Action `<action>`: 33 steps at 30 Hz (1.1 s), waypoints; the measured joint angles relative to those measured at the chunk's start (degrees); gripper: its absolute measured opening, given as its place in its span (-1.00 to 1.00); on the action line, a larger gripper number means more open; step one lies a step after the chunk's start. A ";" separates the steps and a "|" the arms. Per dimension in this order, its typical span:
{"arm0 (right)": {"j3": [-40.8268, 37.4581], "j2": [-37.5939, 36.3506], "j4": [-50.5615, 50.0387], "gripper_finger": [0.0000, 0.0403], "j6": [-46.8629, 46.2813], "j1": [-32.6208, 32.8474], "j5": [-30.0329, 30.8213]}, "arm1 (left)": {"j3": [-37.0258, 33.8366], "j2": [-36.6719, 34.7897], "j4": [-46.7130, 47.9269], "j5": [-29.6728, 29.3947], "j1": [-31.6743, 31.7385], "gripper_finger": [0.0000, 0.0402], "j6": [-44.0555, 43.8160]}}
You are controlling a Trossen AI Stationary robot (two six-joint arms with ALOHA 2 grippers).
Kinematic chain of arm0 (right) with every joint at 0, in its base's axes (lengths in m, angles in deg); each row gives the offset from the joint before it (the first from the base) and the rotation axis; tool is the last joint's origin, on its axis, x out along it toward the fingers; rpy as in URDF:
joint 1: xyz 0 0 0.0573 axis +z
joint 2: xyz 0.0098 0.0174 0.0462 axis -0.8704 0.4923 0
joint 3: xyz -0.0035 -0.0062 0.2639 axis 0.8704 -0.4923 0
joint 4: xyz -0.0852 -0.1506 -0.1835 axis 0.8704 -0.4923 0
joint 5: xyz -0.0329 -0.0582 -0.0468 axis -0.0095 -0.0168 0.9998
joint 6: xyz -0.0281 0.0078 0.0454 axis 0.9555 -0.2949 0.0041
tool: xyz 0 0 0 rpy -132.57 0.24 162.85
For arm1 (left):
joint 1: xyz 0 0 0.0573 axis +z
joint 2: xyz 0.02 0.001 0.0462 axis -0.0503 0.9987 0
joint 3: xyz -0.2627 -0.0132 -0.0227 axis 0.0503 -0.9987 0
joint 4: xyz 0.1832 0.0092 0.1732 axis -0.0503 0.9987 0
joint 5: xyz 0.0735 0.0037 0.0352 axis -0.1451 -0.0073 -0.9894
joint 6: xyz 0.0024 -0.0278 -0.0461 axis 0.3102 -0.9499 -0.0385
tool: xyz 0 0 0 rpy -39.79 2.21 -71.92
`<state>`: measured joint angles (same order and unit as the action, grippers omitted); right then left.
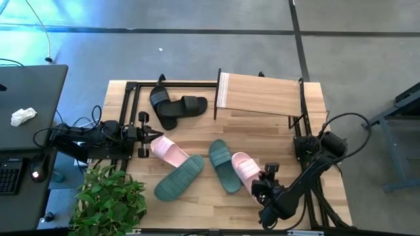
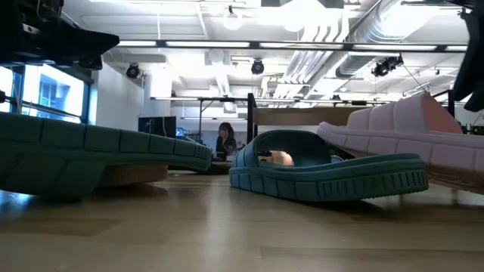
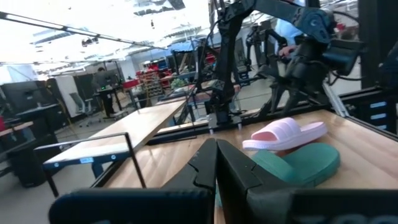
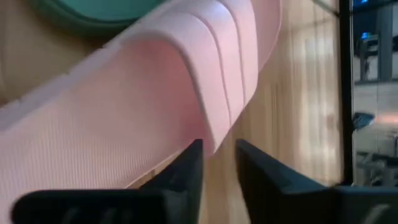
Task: Pick and place slides into the shelf
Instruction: Put the right pink slides under the shelf
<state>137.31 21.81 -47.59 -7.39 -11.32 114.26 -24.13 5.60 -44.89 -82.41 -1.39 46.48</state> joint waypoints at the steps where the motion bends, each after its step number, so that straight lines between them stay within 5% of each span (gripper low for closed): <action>1: 0.00 -0.01 0.47 -0.38 0.54 -0.02 0.65 | 0.00 0.00 0.00 -0.52 0.00 -1.00 0.00; 7: 0.00 -0.01 2.97 -0.10 3.08 0.00 3.94 | 0.00 0.00 0.00 -0.88 0.00 -1.00 -0.01; 14: -2.77 -0.01 9.95 -0.12 7.94 -1.23 5.36 | -0.02 0.00 0.00 -0.88 0.00 -1.00 -0.01; 22: -7.56 -0.01 11.42 -0.33 7.98 -5.21 6.36 | -0.02 0.00 0.04 -0.86 0.00 -1.00 -0.01; 30: -7.32 0.01 10.02 -0.93 8.15 -6.05 7.21 | -0.02 0.00 1.00 -0.86 0.00 -1.00 -0.01; 33: -5.62 0.05 6.04 -0.94 5.59 -6.17 7.79 | -0.02 0.02 1.09 -0.86 0.00 -1.00 -0.01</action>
<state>131.69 21.86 -41.55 -1.80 -17.50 122.05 -24.15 5.62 -43.80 -83.27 -1.39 46.47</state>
